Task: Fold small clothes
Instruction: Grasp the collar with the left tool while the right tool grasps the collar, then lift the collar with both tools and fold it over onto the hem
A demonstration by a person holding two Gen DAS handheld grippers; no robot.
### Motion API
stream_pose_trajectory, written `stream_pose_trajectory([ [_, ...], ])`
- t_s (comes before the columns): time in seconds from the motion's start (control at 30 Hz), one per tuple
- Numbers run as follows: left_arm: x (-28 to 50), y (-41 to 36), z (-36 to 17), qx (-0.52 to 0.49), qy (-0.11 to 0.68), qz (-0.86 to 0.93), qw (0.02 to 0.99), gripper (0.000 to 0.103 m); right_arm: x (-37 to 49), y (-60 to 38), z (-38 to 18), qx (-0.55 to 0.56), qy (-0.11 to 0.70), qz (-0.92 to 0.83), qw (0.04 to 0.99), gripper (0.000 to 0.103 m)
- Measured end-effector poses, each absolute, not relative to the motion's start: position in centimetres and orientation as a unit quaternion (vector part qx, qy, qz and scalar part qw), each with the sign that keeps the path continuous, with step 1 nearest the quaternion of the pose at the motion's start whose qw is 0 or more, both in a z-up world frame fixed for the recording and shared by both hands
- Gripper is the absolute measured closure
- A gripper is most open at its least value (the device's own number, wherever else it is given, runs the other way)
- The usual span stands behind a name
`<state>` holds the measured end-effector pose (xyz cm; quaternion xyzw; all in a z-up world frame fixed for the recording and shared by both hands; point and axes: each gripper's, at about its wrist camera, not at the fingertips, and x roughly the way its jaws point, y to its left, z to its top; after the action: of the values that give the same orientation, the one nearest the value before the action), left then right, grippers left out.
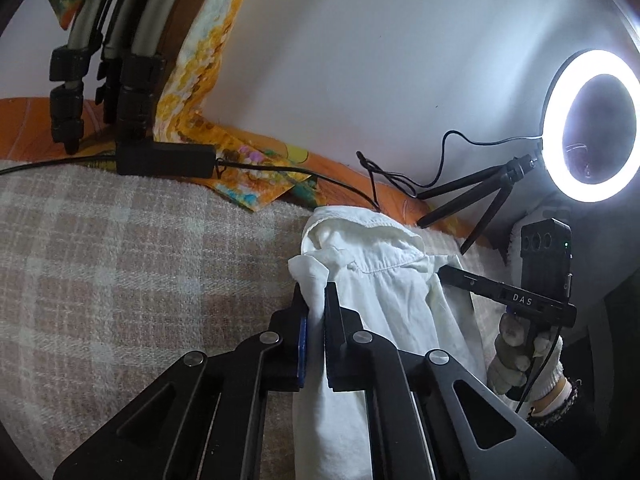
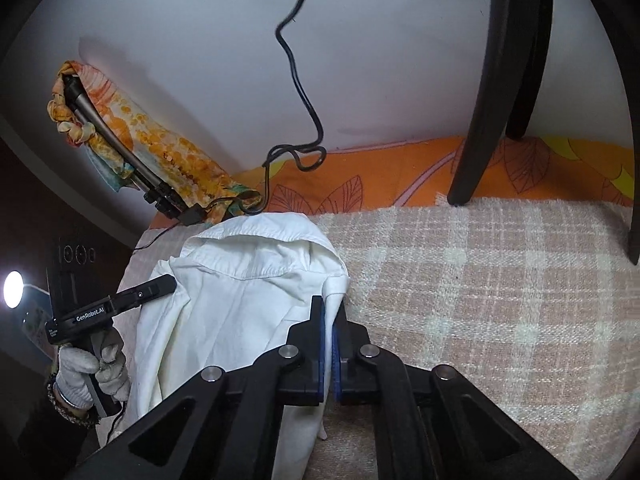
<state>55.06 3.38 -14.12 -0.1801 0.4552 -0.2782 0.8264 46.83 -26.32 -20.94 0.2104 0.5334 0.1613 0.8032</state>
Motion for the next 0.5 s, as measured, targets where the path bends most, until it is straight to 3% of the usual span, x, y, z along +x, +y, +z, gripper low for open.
stream_pose_trajectory([
  [0.5,50.7,4.6,-6.8,-0.162,0.39,-0.315,0.85,0.098,44.5,-24.5,-11.3,0.169,0.469,0.188,0.846,0.103],
])
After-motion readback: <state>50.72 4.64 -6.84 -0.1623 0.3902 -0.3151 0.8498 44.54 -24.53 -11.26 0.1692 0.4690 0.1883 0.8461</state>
